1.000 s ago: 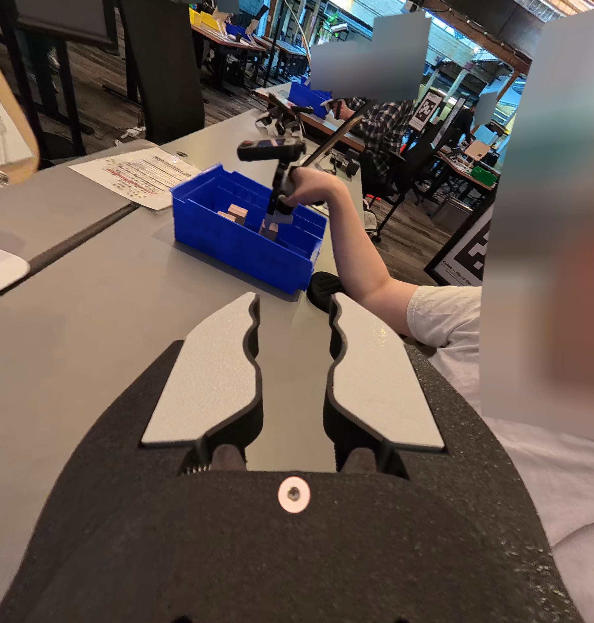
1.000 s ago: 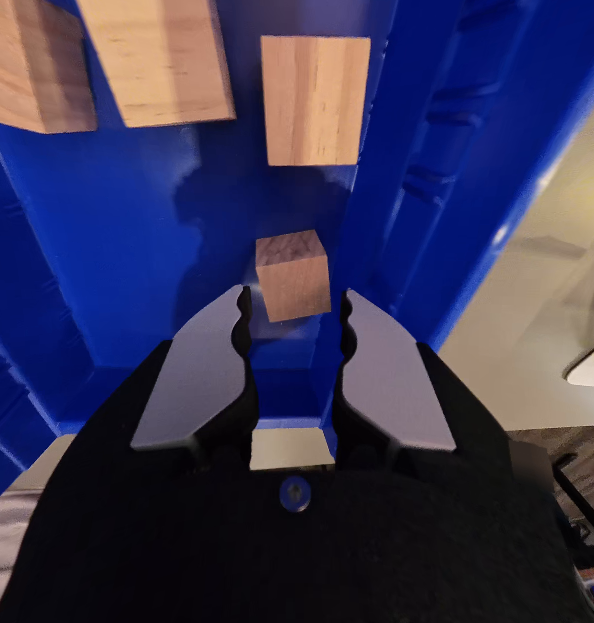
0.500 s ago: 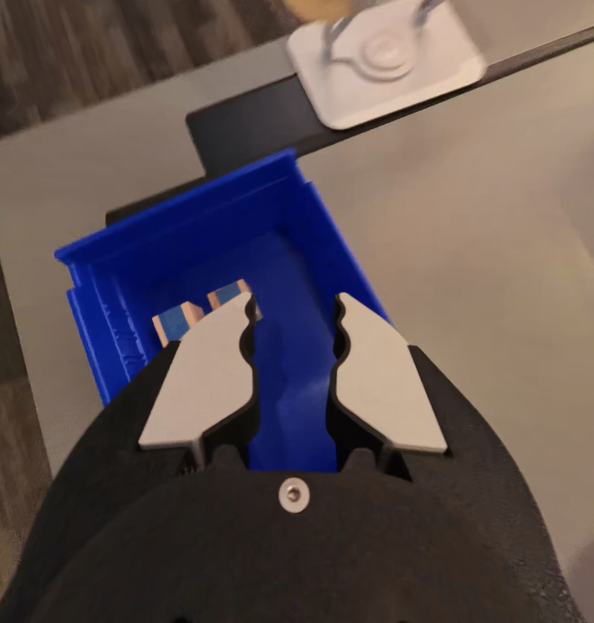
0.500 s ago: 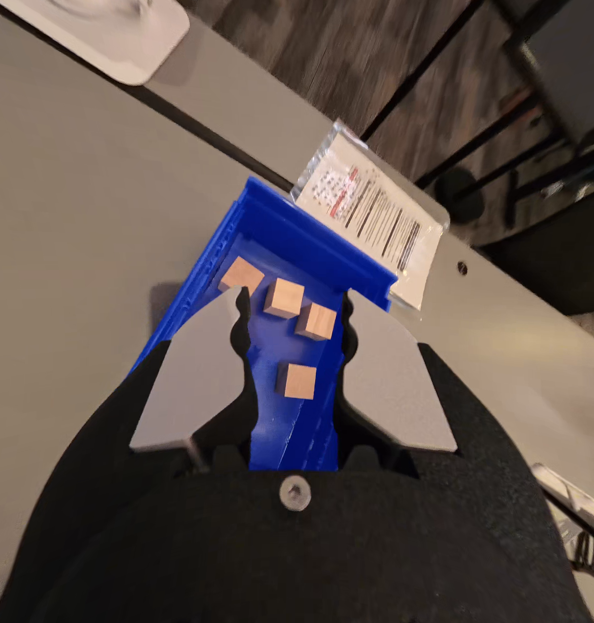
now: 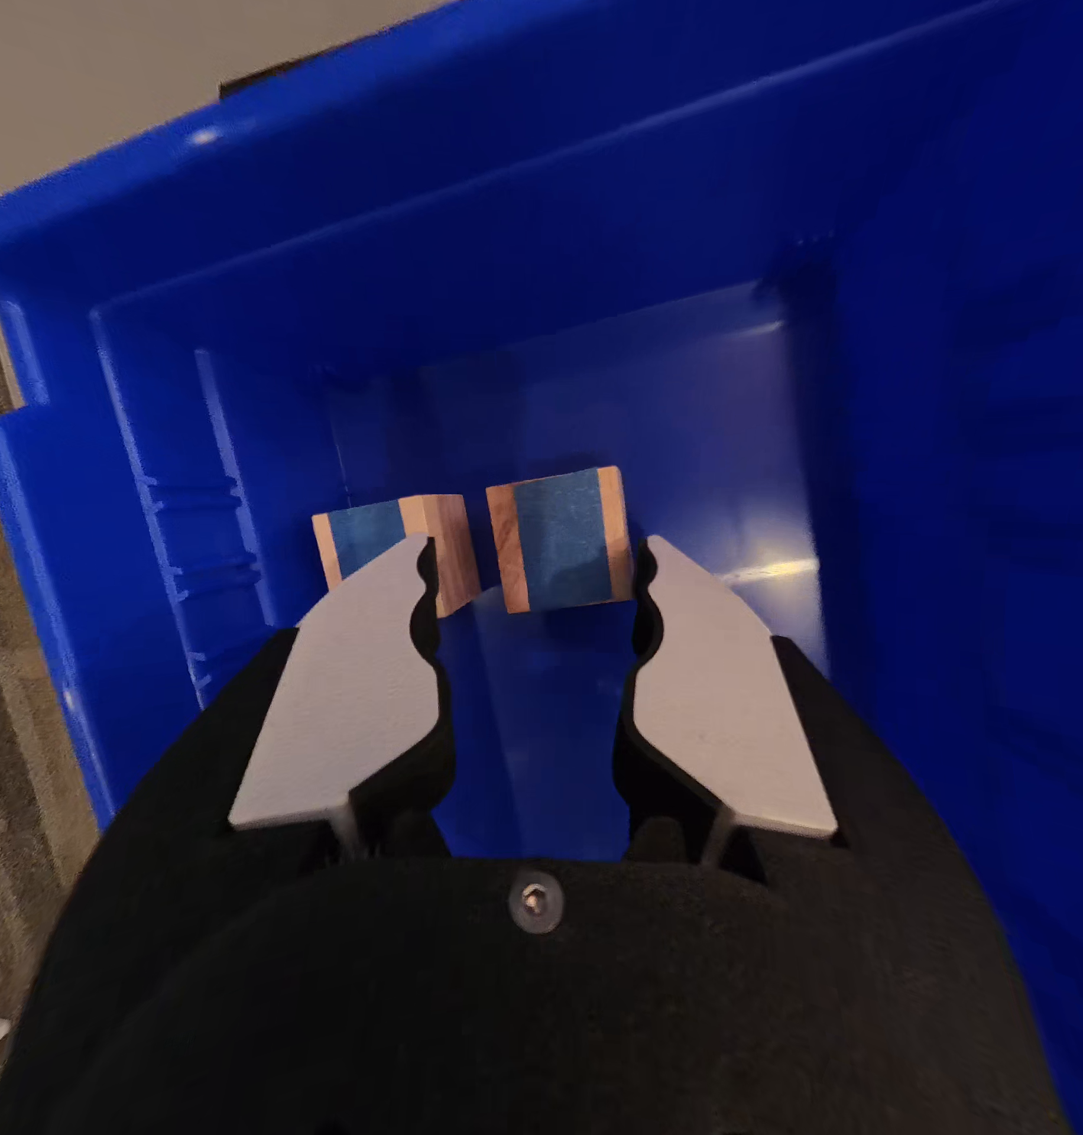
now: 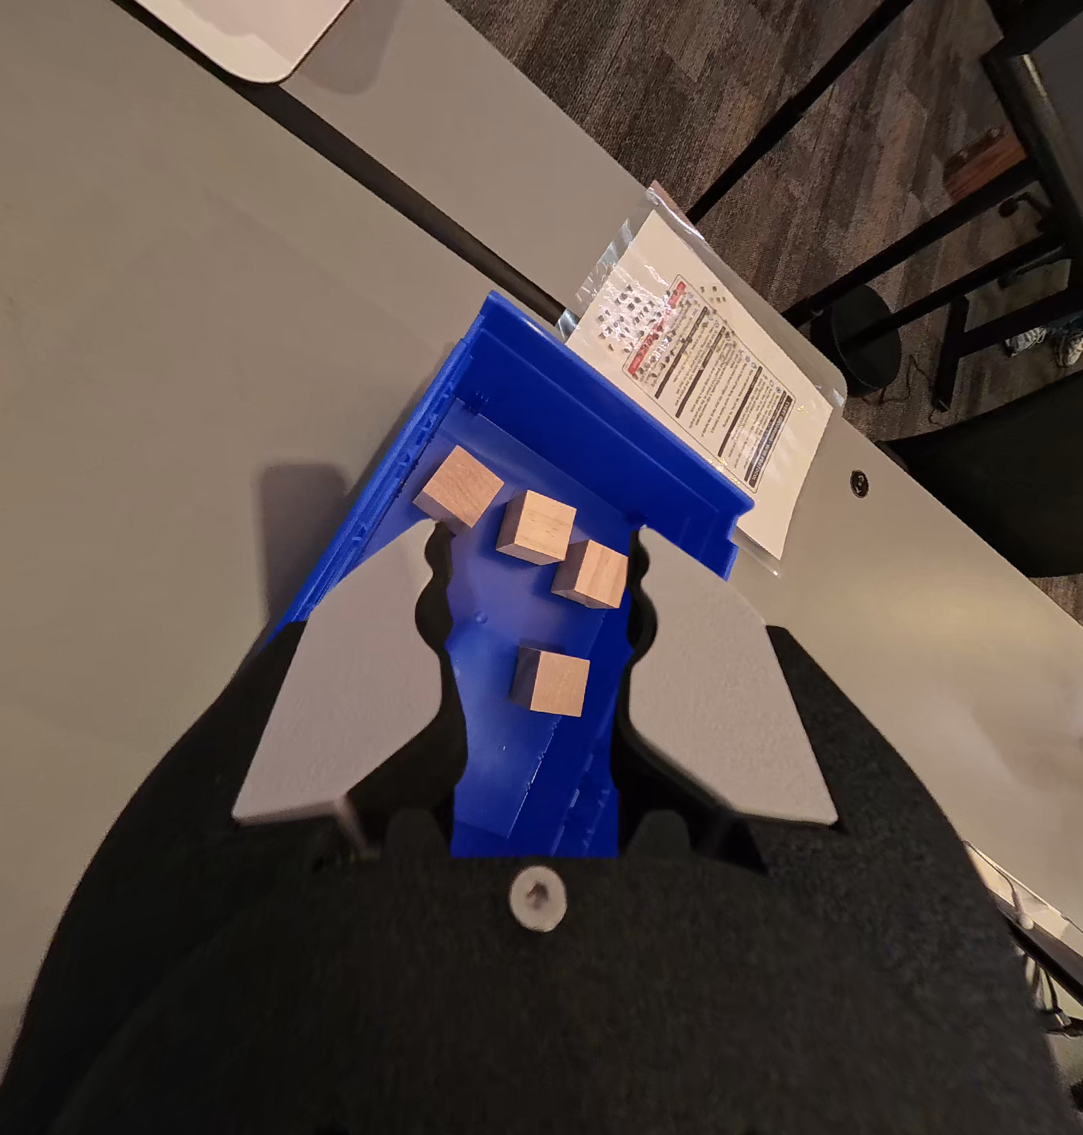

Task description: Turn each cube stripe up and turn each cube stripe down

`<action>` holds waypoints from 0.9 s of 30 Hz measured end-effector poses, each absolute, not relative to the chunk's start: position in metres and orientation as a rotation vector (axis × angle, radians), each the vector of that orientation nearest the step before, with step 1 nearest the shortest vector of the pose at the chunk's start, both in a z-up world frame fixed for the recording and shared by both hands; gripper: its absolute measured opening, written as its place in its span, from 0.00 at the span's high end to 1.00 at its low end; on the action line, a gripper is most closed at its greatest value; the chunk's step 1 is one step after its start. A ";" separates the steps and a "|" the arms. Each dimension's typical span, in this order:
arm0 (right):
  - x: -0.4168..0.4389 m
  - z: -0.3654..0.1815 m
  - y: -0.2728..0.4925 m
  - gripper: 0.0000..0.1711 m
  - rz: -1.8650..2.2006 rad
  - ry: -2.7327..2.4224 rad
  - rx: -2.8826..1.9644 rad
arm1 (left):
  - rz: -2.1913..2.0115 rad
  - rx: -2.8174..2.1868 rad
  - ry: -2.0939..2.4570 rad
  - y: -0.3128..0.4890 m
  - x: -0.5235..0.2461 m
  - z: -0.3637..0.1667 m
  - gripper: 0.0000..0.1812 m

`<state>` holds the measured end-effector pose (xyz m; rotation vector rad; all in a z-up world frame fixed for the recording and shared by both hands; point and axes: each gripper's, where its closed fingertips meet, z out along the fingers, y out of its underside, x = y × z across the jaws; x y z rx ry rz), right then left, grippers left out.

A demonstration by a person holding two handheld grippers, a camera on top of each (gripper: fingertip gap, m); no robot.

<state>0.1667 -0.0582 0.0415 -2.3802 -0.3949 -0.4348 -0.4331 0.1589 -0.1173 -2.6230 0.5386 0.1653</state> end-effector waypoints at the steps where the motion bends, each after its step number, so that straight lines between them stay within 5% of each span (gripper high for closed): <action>1: 0.166 0.040 -0.058 0.68 -0.436 -0.402 -2.384 | 0.187 -2.612 0.542 0.161 -0.434 -0.118 0.66; 18: 0.148 0.014 -0.051 0.67 -0.460 -0.517 -2.477 | 0.166 -2.634 0.493 0.159 -0.437 -0.113 0.62; 27: 0.146 0.002 -0.051 0.67 -0.481 -0.551 -2.528 | -0.204 -2.665 0.415 0.156 -0.423 -0.107 0.63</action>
